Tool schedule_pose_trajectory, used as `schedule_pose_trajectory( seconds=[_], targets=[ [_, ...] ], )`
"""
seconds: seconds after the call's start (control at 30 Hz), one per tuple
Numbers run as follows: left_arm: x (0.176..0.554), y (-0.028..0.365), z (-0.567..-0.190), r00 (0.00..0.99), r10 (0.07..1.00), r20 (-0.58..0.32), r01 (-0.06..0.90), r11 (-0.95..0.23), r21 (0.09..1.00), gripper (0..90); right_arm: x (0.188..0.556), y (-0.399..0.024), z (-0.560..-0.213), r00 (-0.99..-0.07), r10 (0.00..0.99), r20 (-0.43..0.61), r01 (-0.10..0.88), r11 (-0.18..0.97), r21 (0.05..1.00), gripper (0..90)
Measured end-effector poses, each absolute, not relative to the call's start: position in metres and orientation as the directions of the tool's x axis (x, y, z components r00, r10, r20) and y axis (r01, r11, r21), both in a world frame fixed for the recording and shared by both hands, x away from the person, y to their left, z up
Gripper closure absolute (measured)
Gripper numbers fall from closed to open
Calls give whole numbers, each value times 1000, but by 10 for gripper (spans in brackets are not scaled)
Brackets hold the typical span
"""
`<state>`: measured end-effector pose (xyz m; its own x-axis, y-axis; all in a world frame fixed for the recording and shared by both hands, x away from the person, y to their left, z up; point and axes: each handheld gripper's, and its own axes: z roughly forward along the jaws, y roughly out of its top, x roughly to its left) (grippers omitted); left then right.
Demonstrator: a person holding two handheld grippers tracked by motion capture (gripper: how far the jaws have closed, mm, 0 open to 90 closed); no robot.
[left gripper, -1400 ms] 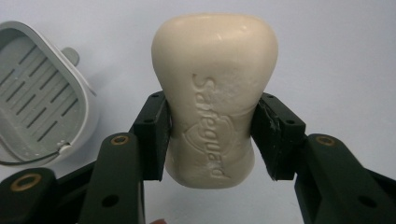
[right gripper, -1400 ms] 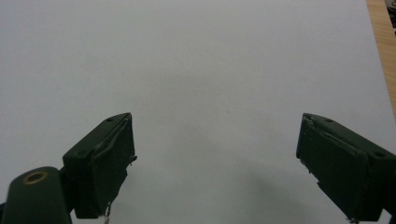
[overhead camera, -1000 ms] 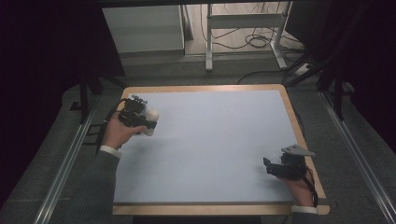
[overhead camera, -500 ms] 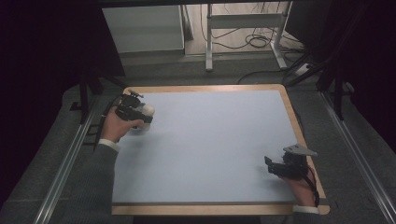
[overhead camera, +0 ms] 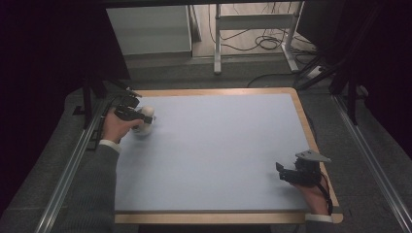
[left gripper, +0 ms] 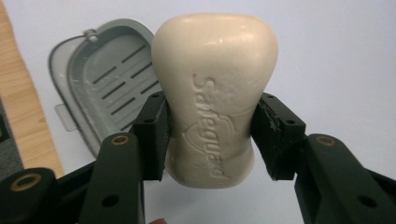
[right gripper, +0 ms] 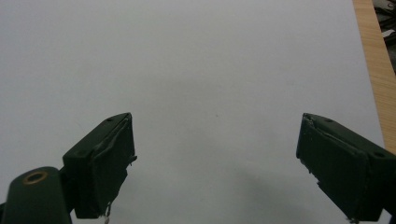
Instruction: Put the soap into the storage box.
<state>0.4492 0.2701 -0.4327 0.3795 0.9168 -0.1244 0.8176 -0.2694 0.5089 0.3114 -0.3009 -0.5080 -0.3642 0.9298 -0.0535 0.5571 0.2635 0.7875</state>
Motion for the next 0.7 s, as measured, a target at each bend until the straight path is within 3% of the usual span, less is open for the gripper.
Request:
schedule_pose_trajectory(
  seconds=[0.3,0.7],
  targets=[
    [468,281,-442,297,948,-117,845,-203,495,498,312,-303,-509,-359,932,-55,560,262,786,115],
    [481,280,-468,260,959,-111,867,-181,465,491,312,-305,-511,-353,934,-55,566,260,782,115]
  ],
)
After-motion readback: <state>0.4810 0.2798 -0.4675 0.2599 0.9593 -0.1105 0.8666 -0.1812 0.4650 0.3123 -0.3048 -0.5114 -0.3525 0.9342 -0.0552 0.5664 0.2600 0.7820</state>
